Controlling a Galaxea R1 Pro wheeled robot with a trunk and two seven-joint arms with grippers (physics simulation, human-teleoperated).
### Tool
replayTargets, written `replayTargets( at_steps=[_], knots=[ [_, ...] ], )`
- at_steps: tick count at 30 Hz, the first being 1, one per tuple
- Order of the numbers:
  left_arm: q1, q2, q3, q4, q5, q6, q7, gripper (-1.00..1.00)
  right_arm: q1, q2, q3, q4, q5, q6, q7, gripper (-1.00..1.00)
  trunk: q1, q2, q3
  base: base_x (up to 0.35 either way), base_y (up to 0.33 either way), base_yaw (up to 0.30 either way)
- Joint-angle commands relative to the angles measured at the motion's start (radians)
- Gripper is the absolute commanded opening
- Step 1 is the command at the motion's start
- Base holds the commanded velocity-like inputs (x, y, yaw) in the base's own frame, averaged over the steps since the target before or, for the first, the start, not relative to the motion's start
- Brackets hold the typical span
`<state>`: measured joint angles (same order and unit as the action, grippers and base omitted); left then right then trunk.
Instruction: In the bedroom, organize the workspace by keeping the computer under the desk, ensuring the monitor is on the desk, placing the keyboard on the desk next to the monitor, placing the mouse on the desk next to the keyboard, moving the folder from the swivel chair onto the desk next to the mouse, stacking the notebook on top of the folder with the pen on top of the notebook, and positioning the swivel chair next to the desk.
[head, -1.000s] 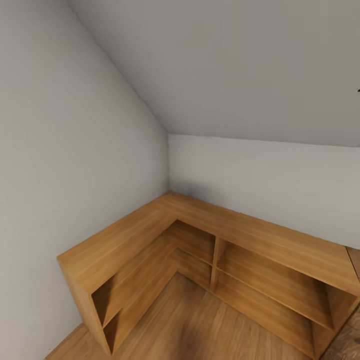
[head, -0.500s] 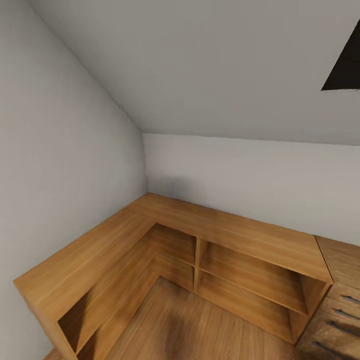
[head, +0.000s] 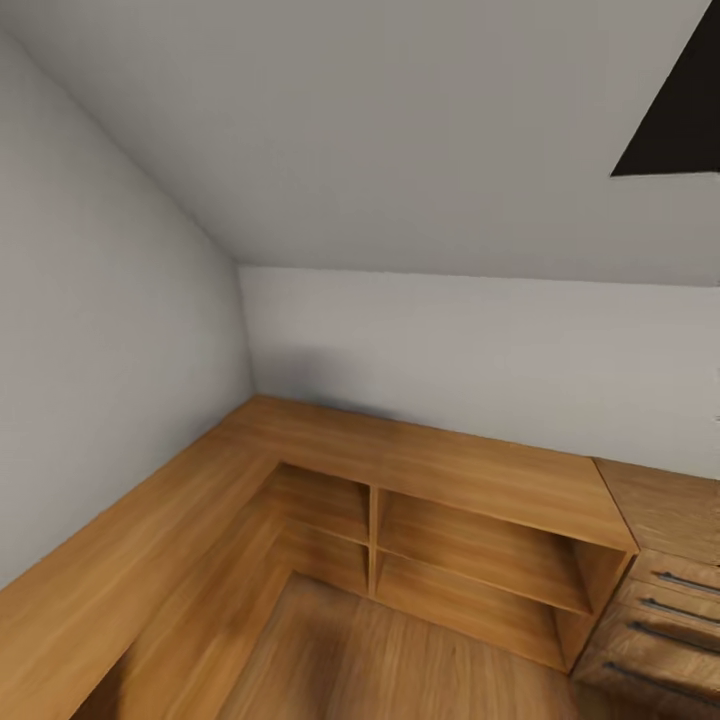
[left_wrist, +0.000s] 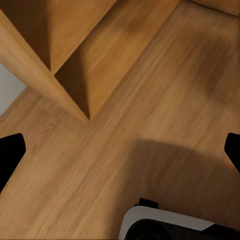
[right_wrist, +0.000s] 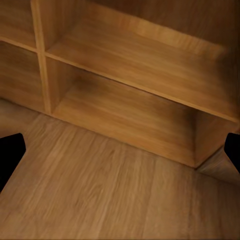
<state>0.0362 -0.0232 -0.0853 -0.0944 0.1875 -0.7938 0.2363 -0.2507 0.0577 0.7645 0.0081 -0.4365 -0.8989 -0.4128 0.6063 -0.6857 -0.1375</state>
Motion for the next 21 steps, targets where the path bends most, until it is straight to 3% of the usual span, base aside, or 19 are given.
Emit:
replayTargets(
  at_steps=[1,7,13,21],
  knots=[
    [0.001,0.0,-0.009,-0.002,0.009,-0.001,0.003,1.0,-0.001,0.001,0.009,0.001,-0.004,-0.002,-0.006,1.0,0.001,-0.001,-0.002,0.262,0.235,-0.287],
    [0.001,0.0,-0.009,-0.002,0.009,-0.001,0.003,1.0,-0.001,0.001,0.009,0.001,-0.004,-0.002,-0.006,1.0,0.001,-0.001,-0.006,0.269,0.209,-0.288],
    [0.001,0.0,-0.01,-0.002,0.009,-0.001,0.003,1.0,-0.001,0.001,0.009,0.001,-0.004,-0.002,-0.005,1.0,0.001,-0.001,-0.009,0.252,0.028,-0.288],
    [0.001,-0.001,-0.008,-0.002,0.009,-0.001,0.003,1.0,-0.001,-0.001,0.009,0.001,-0.004,-0.002,-0.004,1.0,0.001,-0.001,-0.013,0.054,0.002,-0.288]
  ],
)
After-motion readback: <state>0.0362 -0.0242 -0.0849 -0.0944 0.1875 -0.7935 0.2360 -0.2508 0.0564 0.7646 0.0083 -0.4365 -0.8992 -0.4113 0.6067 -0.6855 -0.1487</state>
